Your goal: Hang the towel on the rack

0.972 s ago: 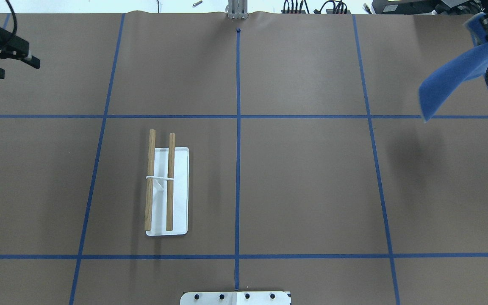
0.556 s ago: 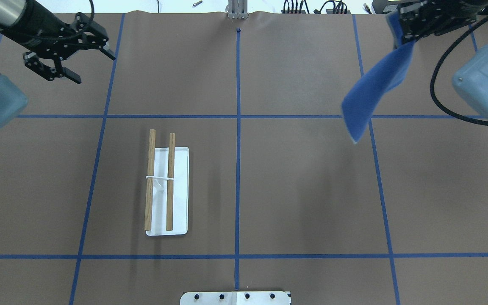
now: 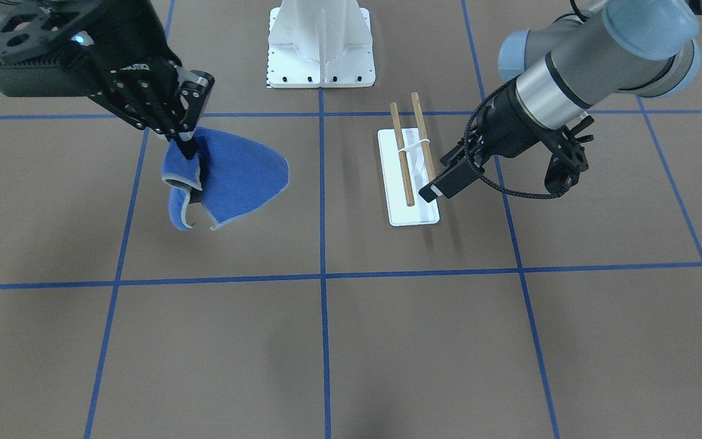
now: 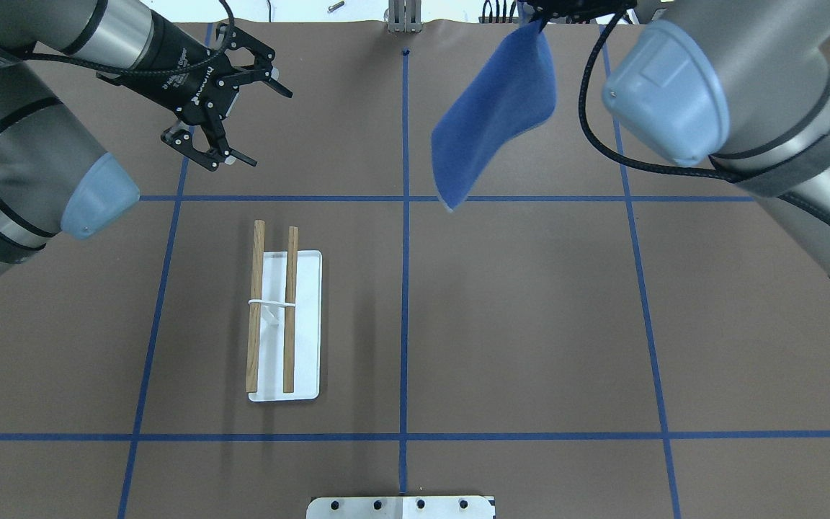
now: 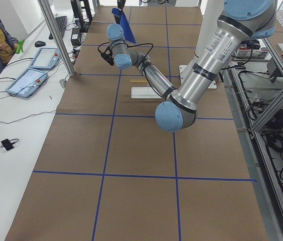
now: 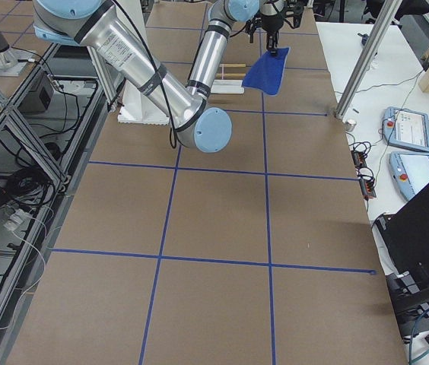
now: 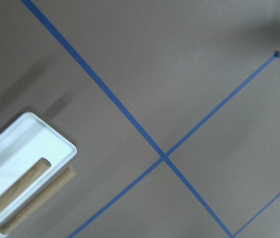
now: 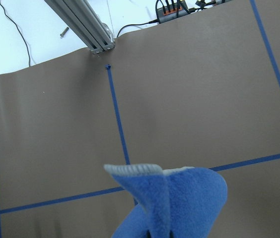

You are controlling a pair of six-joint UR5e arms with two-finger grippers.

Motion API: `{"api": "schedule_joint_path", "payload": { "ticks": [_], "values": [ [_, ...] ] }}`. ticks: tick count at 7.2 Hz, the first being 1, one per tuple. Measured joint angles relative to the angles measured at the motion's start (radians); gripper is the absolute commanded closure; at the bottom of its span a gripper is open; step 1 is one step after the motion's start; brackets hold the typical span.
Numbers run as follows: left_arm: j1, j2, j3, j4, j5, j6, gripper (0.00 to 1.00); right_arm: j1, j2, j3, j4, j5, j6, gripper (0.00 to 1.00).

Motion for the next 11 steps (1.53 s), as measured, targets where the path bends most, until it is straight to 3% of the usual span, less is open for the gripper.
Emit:
{"api": "schedule_joint_path", "payload": {
  "ticks": [4,11],
  "values": [
    [0.089,-0.07,0.001,-0.064,0.083,-0.238,0.02,-0.059,0.052,-0.042,0.074,-0.048,0.072,1.0],
    [0.112,-0.094,0.0,-0.076,0.114,-0.259,0.02,-0.082,0.08,-0.025,0.085,-0.053,0.118,1.0]
  ]
}}
